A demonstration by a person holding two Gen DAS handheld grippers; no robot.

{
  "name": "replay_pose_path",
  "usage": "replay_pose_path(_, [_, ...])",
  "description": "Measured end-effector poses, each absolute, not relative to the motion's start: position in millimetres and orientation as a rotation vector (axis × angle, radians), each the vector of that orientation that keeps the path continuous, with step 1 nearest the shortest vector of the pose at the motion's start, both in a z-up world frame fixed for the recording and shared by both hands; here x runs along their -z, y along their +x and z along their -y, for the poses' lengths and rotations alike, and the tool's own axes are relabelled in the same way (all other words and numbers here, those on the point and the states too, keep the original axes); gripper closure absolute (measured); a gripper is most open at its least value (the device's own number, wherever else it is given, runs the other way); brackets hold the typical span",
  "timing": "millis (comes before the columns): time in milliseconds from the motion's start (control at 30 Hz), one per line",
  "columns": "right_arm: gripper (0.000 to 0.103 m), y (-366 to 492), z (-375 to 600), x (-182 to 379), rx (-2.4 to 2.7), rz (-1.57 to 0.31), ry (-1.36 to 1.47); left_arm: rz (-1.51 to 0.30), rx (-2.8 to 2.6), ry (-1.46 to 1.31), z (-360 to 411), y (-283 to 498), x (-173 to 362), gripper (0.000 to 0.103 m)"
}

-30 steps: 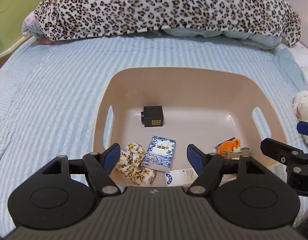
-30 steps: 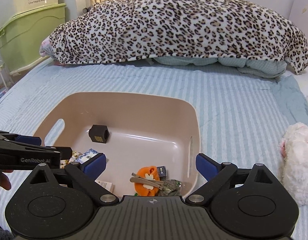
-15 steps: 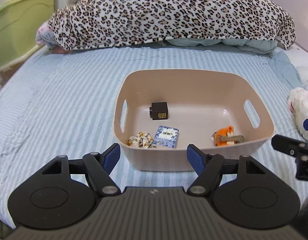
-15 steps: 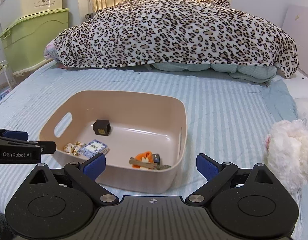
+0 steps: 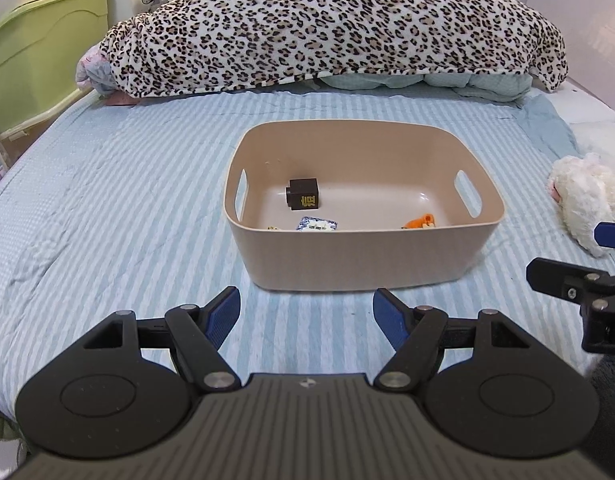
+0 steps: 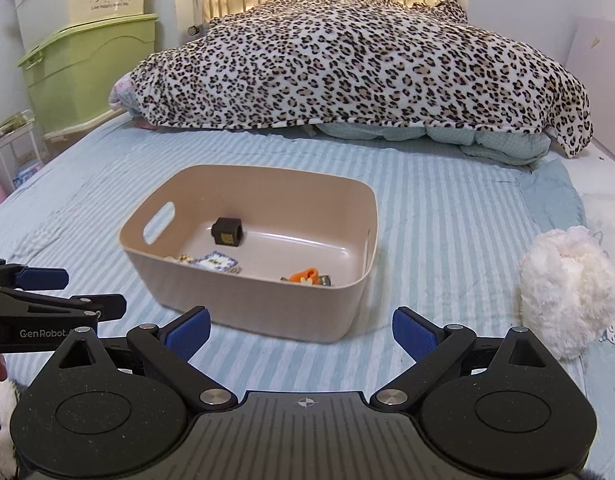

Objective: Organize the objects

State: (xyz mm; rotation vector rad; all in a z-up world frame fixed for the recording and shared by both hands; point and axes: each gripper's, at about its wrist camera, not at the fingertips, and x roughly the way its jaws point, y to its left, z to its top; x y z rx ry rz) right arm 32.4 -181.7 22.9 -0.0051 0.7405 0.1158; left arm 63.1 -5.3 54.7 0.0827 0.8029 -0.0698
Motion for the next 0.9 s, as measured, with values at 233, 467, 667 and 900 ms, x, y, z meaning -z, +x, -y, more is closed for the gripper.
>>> replay_pose_path(233, [0.003, 10.2, 179.1, -25.5, -0.133, -0.744, 0.007, -0.799, 0.07, 0.077, 1.6, 41.8, -61.9, 0.029])
replay_pose_path(467, [0.003, -7.2, 177.1, -27.4, -0.145, -0.749, 0.005, -0.799, 0.072, 0.077, -2.4, 21.5, -66.8, 0.029])
replay_pose_path(667, [0.003, -18.2, 177.8, -28.9, -0.157, -0.76, 0.023, -0.799, 0.082, 0.089, -3.3, 7.4, -70.8, 0.029])
replay_pose_path(900, [0.003, -25.7, 179.9, -30.9, -0.159, -0.769, 0.041, -0.803, 0.107, 0.073, -0.9, -2.9, -72.7, 0.029])
